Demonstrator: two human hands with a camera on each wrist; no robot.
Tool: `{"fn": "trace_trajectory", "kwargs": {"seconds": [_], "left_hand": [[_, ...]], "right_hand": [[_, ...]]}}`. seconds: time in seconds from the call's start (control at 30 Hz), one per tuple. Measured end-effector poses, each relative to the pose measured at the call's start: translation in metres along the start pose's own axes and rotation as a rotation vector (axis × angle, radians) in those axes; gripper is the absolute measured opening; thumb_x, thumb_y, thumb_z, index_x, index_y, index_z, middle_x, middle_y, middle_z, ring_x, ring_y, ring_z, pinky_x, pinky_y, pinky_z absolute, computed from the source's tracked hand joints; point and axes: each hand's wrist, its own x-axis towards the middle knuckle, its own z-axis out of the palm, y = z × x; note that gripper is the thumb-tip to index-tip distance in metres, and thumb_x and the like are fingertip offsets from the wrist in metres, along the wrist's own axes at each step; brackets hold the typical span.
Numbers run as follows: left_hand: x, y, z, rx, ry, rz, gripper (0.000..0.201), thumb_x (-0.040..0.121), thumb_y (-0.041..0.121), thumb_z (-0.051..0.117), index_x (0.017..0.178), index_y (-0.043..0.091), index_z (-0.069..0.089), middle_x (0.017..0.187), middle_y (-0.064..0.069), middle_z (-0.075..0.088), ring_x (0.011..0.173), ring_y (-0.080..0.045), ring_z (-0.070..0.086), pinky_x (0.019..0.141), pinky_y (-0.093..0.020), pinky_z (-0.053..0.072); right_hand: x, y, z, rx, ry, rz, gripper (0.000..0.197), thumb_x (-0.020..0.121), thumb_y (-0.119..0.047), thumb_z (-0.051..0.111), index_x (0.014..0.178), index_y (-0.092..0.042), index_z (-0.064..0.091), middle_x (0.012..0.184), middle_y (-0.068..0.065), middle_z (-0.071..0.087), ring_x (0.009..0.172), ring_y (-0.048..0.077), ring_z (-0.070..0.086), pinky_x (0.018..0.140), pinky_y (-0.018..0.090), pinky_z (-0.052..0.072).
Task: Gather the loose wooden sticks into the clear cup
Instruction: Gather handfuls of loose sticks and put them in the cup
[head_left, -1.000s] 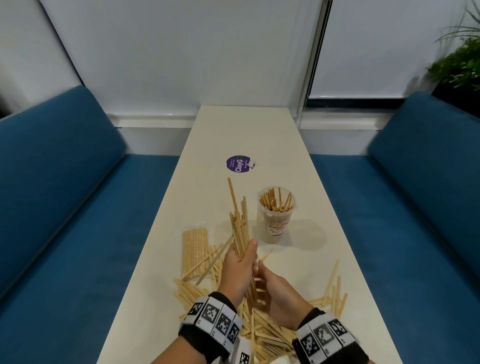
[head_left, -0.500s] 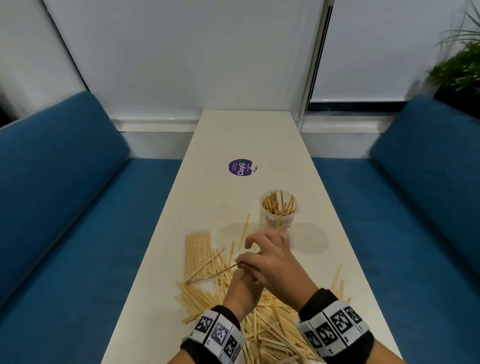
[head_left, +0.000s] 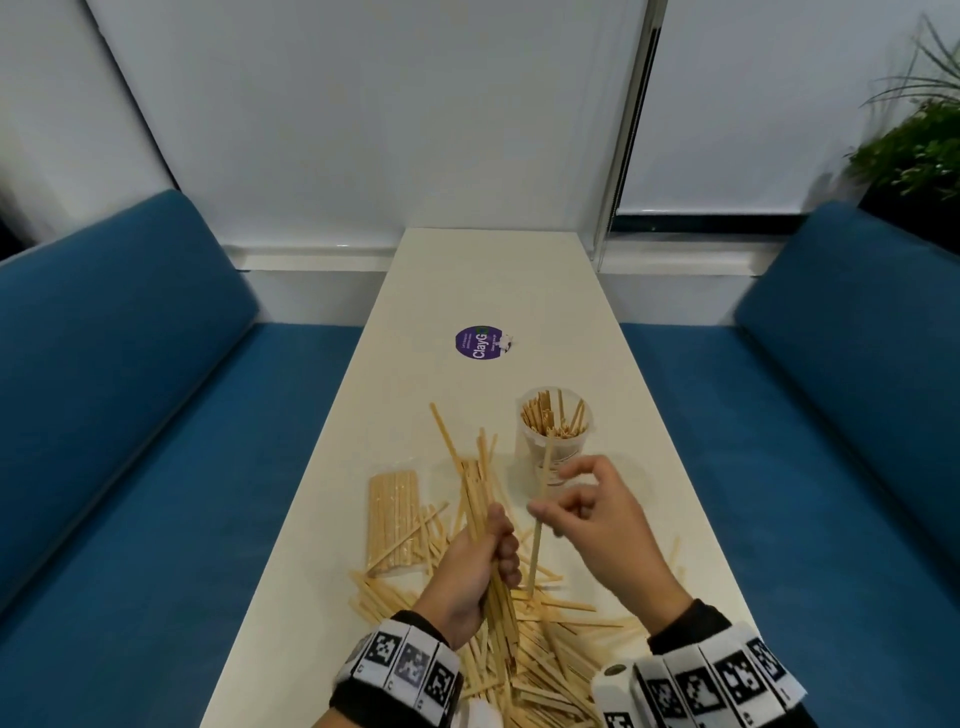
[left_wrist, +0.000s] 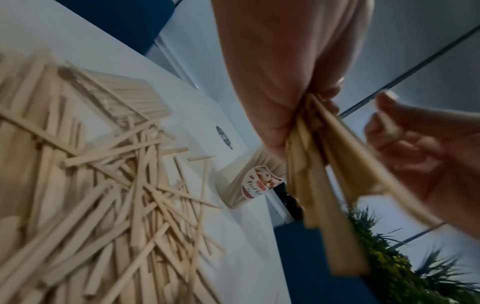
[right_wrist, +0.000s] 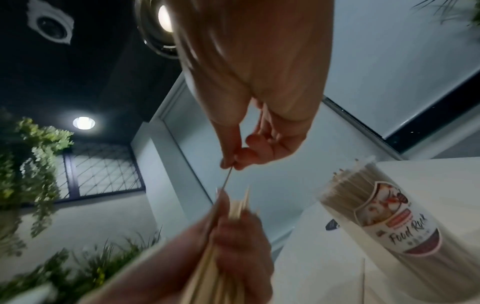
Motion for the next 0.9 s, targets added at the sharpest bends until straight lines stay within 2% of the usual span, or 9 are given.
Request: {"fn": "trace_trajectory", "kwargs": {"seconds": [0.13, 0.2, 0.3, 0.37, 0.43, 0.57, 0.67, 0.8, 0.9], "left_hand": [[-0.003, 0.002, 0.007, 0.056, -0.056, -0.008, 0.051, 0.091, 0.047, 0.039, 0.099, 0.003, 0.063, 0.061, -0.002, 0.050, 0.048, -0.009, 0.047, 0.047, -0.019, 0.042], [-0.002, 0.000, 0.007, 0.023, -0.064, -0.026, 0.054, 0.093, 0.046, 0.037, 0.112, 0.002, 0.062, 0.060, -0.002, 0.053, 0.048, -0.008, 0.049, 0.047, -0.018, 0.044], [-0.002, -0.003, 0.004, 0.011, -0.070, -0.042, 0.052, 0.092, 0.044, 0.042, 0.113, 0.001, 0.062, 0.063, -0.004, 0.056, 0.049, -0.010, 0.051, 0.049, -0.019, 0.046], [-0.003, -0.002, 0.002, 0.038, -0.053, -0.046, 0.049, 0.091, 0.043, 0.046, 0.110, 0.001, 0.062, 0.067, -0.005, 0.061, 0.052, -0.011, 0.055, 0.053, -0.022, 0.048], [-0.004, -0.002, -0.001, 0.033, -0.017, -0.059, 0.046, 0.093, 0.041, 0.047, 0.110, 0.001, 0.061, 0.066, -0.004, 0.066, 0.057, -0.013, 0.061, 0.055, -0.024, 0.051], [-0.005, -0.003, -0.004, -0.022, 0.038, -0.100, 0.042, 0.094, 0.038, 0.049, 0.108, -0.001, 0.059, 0.065, -0.006, 0.064, 0.057, -0.017, 0.061, 0.053, -0.026, 0.051], [-0.005, -0.003, -0.004, -0.049, 0.015, -0.080, 0.028, 0.096, 0.032, 0.048, 0.089, 0.005, 0.054, 0.065, -0.004, 0.056, 0.059, -0.017, 0.058, 0.056, -0.027, 0.049], [-0.010, -0.004, 0.003, 0.090, -0.054, -0.108, 0.021, 0.096, 0.028, 0.048, 0.085, 0.012, 0.042, 0.059, 0.000, 0.047, 0.051, -0.013, 0.051, 0.053, -0.024, 0.044], [-0.017, -0.005, 0.008, 0.126, -0.156, -0.143, 0.021, 0.094, 0.027, 0.053, 0.083, 0.012, 0.043, 0.055, 0.003, 0.045, 0.046, -0.010, 0.046, 0.051, -0.021, 0.043]], "right_hand": [[-0.008, 0.001, 0.012, -0.139, -0.011, -0.020, 0.010, 0.079, -0.017, 0.073, 0.078, -0.014, 0.064, 0.063, 0.000, 0.064, 0.050, 0.000, 0.056, 0.053, 0.011, 0.045], [-0.010, -0.002, 0.014, -0.160, -0.017, -0.044, 0.005, 0.083, -0.013, 0.069, 0.079, -0.011, 0.067, 0.061, -0.003, 0.062, 0.046, -0.002, 0.057, 0.048, 0.007, 0.041], [-0.013, -0.003, 0.018, -0.205, -0.050, -0.042, 0.006, 0.088, -0.010, 0.062, 0.087, -0.010, 0.068, 0.065, -0.007, 0.061, 0.049, -0.004, 0.058, 0.047, 0.004, 0.041], [-0.013, 0.001, 0.020, -0.328, -0.067, -0.067, 0.014, 0.091, -0.014, 0.057, 0.096, -0.016, 0.070, 0.076, -0.011, 0.063, 0.063, -0.003, 0.061, 0.059, 0.006, 0.046], [-0.010, 0.005, 0.020, -0.432, -0.134, -0.100, 0.022, 0.094, -0.017, 0.051, 0.104, -0.023, 0.070, 0.090, -0.009, 0.064, 0.078, 0.002, 0.062, 0.074, 0.014, 0.050], [0.001, 0.003, 0.013, -0.588, -0.300, -0.086, 0.025, 0.095, -0.021, 0.047, 0.110, -0.026, 0.066, 0.099, -0.008, 0.045, 0.090, 0.005, 0.048, 0.075, 0.010, 0.037], [0.014, -0.010, 0.008, -0.624, -0.269, -0.173, 0.024, 0.096, -0.022, 0.047, 0.113, -0.024, 0.063, 0.107, -0.006, 0.045, 0.098, 0.005, 0.044, 0.088, 0.017, 0.036], [0.040, -0.037, 0.009, -0.579, -0.257, -0.340, 0.039, 0.098, -0.031, 0.043, 0.136, -0.023, 0.042, 0.133, -0.004, 0.043, 0.121, 0.006, 0.040, 0.103, 0.022, 0.032], [0.060, -0.048, 0.013, -0.646, -0.319, -0.408, 0.052, 0.098, -0.039, 0.039, 0.146, -0.024, 0.025, 0.150, -0.003, 0.029, 0.138, 0.010, 0.024, 0.110, 0.023, 0.020]]}}
